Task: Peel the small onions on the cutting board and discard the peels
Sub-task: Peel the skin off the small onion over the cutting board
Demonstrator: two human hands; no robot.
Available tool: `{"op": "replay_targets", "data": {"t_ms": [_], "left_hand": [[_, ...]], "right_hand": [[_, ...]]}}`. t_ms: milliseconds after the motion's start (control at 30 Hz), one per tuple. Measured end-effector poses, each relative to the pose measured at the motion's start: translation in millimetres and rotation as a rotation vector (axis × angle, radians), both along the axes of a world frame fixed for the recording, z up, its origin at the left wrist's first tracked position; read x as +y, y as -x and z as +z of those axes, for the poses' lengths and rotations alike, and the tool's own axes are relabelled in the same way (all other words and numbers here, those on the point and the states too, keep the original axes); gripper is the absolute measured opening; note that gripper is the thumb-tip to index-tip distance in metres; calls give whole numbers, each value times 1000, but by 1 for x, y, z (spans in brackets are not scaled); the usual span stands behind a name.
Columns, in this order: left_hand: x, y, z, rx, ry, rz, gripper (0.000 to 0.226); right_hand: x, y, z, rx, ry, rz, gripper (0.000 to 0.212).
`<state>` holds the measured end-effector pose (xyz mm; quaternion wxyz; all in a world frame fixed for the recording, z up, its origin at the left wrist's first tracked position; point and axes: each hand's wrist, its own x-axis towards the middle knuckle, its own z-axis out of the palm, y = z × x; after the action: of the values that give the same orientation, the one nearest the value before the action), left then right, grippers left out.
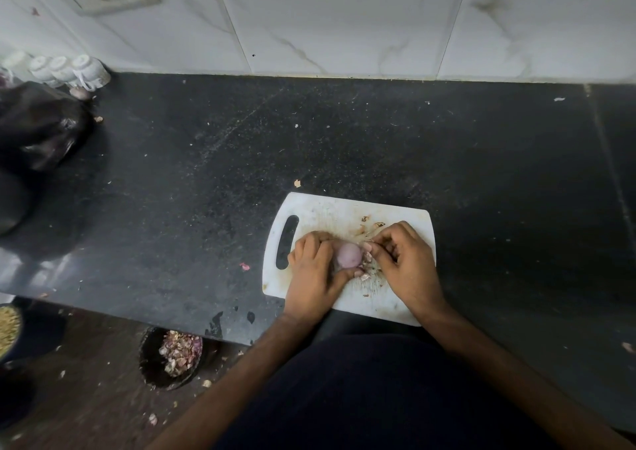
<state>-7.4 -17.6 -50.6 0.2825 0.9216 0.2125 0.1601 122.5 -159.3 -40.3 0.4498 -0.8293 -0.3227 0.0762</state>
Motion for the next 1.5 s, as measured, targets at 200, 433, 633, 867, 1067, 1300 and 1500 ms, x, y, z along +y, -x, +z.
{"op": "replay_targets", "data": {"t_ms": [200, 433, 633, 867, 1067, 1300, 1500], "left_hand": [[0, 0, 0, 19, 33, 35, 50], [1, 2, -5, 46, 14, 42, 43], [-3, 4, -4, -41, -90, 28, 38], [-2, 5, -7, -5, -131, 15, 39], [-1, 4, -5, 24, -85, 28, 35], [2, 2, -4, 37, -12, 35, 39], [3, 3, 2, -1, 70, 39, 43]], "right_hand": [[1, 6, 0, -149, 67, 117, 36], [-1, 10, -4, -237, 25, 317, 10], [-1, 12, -6, -311, 68, 293, 13], [3, 16, -2, -505, 237, 313, 10], [2, 10, 1, -449, 249, 347, 13], [1, 3, -3, -89, 69, 242, 15], [2, 6, 2, -29, 52, 182, 31]]}}
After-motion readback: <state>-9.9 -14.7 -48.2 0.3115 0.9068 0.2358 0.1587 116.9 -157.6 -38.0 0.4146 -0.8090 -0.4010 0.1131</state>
